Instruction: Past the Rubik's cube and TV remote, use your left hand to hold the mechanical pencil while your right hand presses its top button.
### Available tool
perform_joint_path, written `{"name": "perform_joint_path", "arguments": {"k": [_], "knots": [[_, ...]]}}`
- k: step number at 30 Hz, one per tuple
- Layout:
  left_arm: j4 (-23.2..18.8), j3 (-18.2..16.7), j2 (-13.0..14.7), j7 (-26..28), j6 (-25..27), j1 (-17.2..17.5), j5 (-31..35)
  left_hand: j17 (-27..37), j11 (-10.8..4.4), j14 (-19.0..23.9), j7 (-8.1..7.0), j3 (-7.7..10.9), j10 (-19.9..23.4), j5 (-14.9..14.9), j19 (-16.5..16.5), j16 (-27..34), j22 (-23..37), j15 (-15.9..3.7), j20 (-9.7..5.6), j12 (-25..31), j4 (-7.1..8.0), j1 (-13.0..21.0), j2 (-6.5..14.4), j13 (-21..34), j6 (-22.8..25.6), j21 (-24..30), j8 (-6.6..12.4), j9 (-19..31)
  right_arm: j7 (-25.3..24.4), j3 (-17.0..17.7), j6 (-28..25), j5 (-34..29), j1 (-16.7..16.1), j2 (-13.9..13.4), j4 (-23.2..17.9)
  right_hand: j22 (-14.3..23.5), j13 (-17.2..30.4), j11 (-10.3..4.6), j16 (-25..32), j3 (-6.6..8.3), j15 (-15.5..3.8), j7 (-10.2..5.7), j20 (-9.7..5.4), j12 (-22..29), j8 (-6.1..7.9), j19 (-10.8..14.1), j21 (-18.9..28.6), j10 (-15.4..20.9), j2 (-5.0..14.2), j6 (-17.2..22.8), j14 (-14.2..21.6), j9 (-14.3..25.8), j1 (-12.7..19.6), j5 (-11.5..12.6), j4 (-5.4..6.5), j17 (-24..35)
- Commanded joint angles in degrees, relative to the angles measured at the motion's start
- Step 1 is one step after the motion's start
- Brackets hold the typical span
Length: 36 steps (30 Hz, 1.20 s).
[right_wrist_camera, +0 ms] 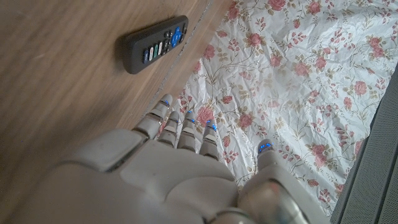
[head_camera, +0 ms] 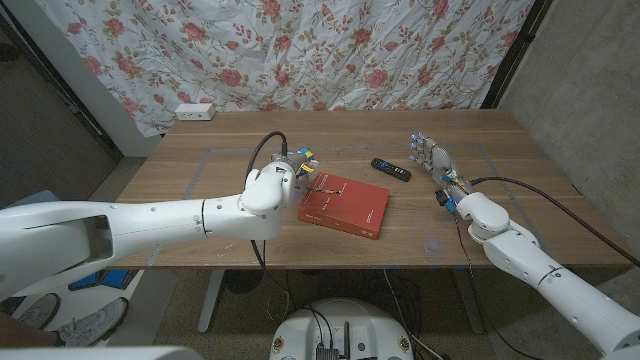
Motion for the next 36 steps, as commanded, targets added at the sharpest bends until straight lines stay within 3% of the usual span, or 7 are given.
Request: {"name": "perform_joint_path", "arguments": {"k": [1,9,24,28,32,36], "knots": [[-0.67,-1.59,0.09,-3.36,0.99,1.63,3.39,0.14,-0.03,-0.51,-0.05,-0.94,-3.23,0.18,-0.87,0.13,0.17,-8.2,-0.95,-0.21,0.15,-1.1,-1.12,0.12,-2.46,-0.26,-0.43,-0.22,-0.47,0.1,-0.1,0.41,-0.54,0.07,-0.06,0.15,0.11,-0.24,0.22,0.28,-0.07,0.22,-0.29,-0.08,0.28,0.33,-0.07,0.41,2.25,0.43,0.67,-0.01,0.25,0.21,0.14,0.09],[-1.4,-1.6,0.61,-7.18,1.21,1.17,4.72,0.17,-0.06,-2.85,-1.49,-1.79,-9.88,-0.05,-3.83,0.01,0.1,-7.53,-0.23,-0.27,0.35,-2.85,-2.24,-0.01,-7.42,-0.63,-0.7,-0.86,-0.88,0.42,-0.2,0.77,-0.83,0.1,-0.18,0.15,0.12,-0.21,0.12,0.26,-0.03,0.16,-0.21,-0.27,0.22,0.26,-0.11,0.0,2.22,0.3,0.45,-0.01,0.26,0.2,0.18,0.08],[-3.77,-3.06,2.52,-10.85,1.48,2.16,7.15,0.15,0.06,-8.4,-1.24,-2.55,-20.22,-0.78,-9.34,-0.08,-0.12,-6.24,0.16,-0.25,0.58,-5.54,-3.14,-0.25,-15.38,-0.78,-0.83,-1.53,-1.26,0.77,-0.3,1.46,-1.08,0.45,-0.27,0.16,0.13,-0.02,-0.09,0.1,0.34,0.1,0.11,-0.41,-0.05,-0.01,-0.22,-0.35,1.95,-0.43,-0.02,-0.01,0.12,0.15,0.3,0.04],[-4.46,-4.34,3.37,-11.86,0.66,2.74,7.3,0.17,0.13,-9.86,-1.13,-2.96,-23.33,-0.94,-10.64,-0.09,-0.14,-5.82,0.28,-0.36,0.9,-6.97,-3.41,-0.33,-17.53,-0.81,-0.81,-1.61,-1.42,0.81,-0.36,1.49,-0.99,0.55,-0.09,0.16,0.13,0.16,-0.17,-0.08,0.29,0.29,0.18,-0.55,-0.16,-0.24,-0.28,-0.81,1.7,-0.9,-0.21,-0.02,-0.12,0.1,0.42,0.04],[-5.41,-8.56,4.99,-9.51,-2.7,6.2,5.95,0.16,0.23,-12.24,-0.88,-3.04,-26.51,-0.93,-12.88,-0.25,-0.15,-5.45,0.37,-0.36,1.02,-7.96,-3.23,-0.37,-18.43,-1.02,-0.47,-1.67,-1.22,1.07,0.32,2.42,-0.9,1.3,0.66,0.16,0.11,0.15,-0.12,-0.21,0.55,0.89,0.25,-0.56,-0.3,-0.18,-0.24,-0.9,1.53,-1.47,-0.05,-0.03,-0.31,0.08,0.52,0.03],[-5.82,-10.4,5.52,-11.21,-3.61,7.23,6.22,0.15,0.27,-14.1,-0.99,-2.93,-29.23,-0.88,-14.49,-0.26,-0.14,-4.9,0.63,-0.34,0.98,-8.57,-2.89,-0.41,-20.59,-0.98,-0.67,-1.73,-1.15,1.33,1.11,3.04,-0.83,1.93,1.29,0.15,0.07,-0.33,-0.05,-0.36,0.11,1.69,0.01,-0.47,-0.36,-0.04,-0.18,-0.69,1.38,-1.96,0.15,-0.04,-0.53,0.07,0.65,0.01]]}}
